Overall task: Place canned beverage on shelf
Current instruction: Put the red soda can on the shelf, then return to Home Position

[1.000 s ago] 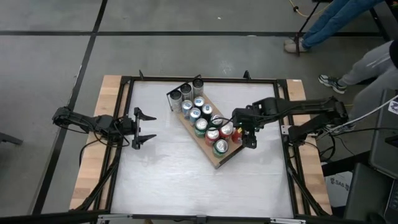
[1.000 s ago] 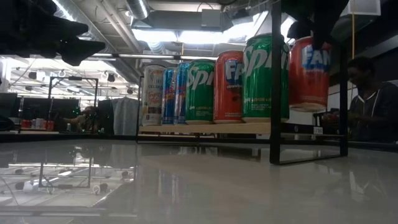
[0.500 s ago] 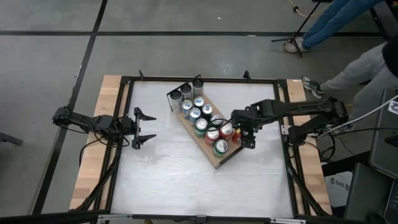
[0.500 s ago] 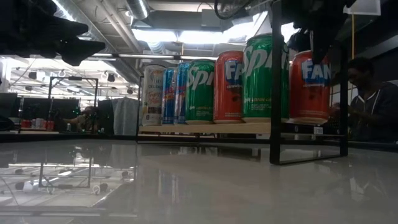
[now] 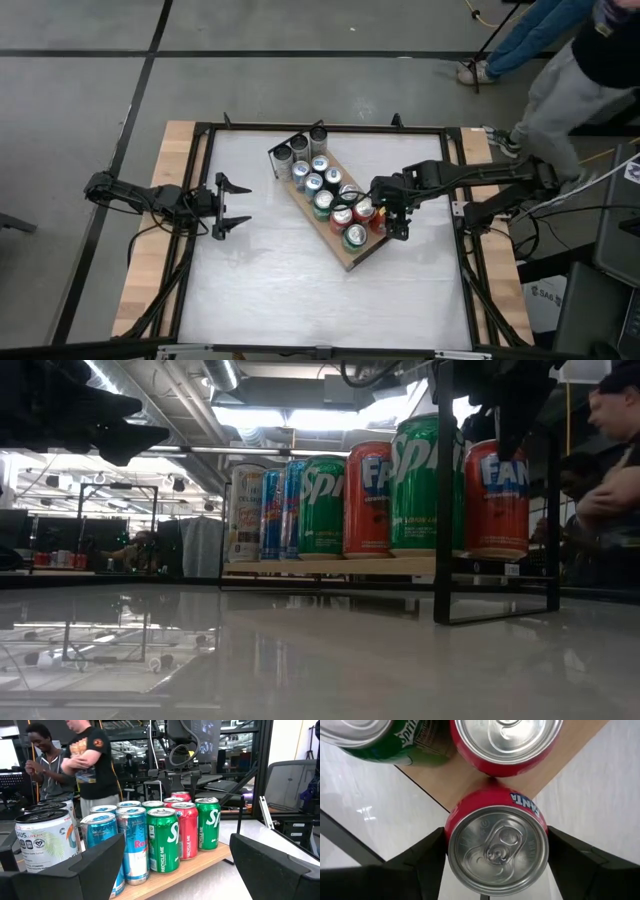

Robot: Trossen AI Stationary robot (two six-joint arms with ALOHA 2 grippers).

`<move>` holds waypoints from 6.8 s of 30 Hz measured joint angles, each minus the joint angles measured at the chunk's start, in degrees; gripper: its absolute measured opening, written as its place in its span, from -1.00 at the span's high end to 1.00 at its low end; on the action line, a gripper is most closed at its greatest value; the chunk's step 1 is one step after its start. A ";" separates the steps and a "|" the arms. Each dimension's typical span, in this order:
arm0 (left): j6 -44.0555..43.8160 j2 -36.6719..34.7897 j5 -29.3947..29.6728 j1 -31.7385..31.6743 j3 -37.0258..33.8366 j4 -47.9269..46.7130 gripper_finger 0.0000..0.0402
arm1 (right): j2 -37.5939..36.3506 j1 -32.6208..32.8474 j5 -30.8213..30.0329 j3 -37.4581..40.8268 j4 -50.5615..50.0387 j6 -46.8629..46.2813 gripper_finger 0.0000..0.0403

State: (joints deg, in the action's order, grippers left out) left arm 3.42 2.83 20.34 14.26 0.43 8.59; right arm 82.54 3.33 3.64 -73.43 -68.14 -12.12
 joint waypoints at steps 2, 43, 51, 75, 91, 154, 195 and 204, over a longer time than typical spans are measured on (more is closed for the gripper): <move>0.00 0.00 0.00 0.00 0.00 0.01 -0.76 | 0.00 0.00 0.01 0.04 0.30 0.04 -0.39; 0.00 0.02 -0.01 0.01 0.00 -0.40 -0.76 | -0.11 0.02 -5.06 -9.84 -13.87 1.09 -0.69; -0.09 0.04 -0.02 0.00 0.00 -0.40 -0.76 | -1.09 -0.77 -14.03 -7.64 -17.56 1.92 -0.69; 7.18 0.04 4.13 -0.11 0.00 0.01 -0.76 | -2.84 -12.31 -3.56 3.89 -2.69 9.84 -0.69; 7.74 0.04 0.31 -9.08 0.00 0.01 -0.76 | -2.84 -12.33 7.63 3.89 3.32 9.38 -0.69; 7.69 0.04 2.78 -12.37 0.00 -3.55 -0.76 | -79.28 -12.35 10.40 58.37 58.22 17.42 -0.69; 7.69 0.04 2.75 -12.33 0.00 -3.42 -0.76 | -82.31 -12.37 -3.67 72.96 69.35 18.37 -0.69; 7.71 0.04 2.75 -12.33 0.00 -3.42 -0.76 | -82.31 -12.37 -3.41 72.96 69.17 18.12 -0.69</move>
State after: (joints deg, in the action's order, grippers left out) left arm 11.13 2.87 23.09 1.93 0.43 5.17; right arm 0.23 -9.04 0.23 -0.47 1.03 6.00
